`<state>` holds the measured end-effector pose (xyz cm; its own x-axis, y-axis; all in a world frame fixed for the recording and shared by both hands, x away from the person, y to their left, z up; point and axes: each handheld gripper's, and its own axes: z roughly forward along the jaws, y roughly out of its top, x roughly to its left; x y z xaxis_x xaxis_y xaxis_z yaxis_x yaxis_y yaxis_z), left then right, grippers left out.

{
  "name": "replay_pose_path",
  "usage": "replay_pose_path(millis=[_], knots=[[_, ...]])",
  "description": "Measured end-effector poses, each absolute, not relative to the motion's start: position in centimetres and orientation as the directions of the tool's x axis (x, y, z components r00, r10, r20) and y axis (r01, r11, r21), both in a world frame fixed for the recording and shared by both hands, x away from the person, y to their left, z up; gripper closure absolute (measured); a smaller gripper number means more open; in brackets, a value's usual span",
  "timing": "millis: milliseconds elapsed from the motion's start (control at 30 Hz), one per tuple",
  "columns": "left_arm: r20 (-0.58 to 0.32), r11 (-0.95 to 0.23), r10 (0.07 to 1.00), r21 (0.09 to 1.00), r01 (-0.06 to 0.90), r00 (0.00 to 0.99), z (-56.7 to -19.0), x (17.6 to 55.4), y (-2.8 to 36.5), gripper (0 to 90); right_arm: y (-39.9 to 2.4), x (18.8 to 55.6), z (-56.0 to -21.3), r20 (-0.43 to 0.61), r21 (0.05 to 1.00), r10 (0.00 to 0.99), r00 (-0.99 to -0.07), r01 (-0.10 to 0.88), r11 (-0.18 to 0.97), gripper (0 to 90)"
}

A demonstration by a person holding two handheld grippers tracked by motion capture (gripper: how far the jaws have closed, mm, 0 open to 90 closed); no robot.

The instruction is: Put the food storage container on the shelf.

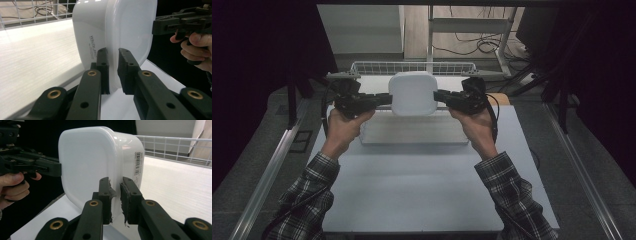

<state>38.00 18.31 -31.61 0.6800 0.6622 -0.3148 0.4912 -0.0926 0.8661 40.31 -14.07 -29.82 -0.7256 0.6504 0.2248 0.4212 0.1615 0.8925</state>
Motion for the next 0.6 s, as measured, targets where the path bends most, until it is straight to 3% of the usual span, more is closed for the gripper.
replay_pose_path(millis=[600], knots=[[-0.321,-0.092,0.691,0.849,0.519,0.648,-31.5,39.9,17.6,79.6,-14.1,42.5,-30.4,0.254,0.879,0.676,-0.692,0.456,0.136,77.3]])
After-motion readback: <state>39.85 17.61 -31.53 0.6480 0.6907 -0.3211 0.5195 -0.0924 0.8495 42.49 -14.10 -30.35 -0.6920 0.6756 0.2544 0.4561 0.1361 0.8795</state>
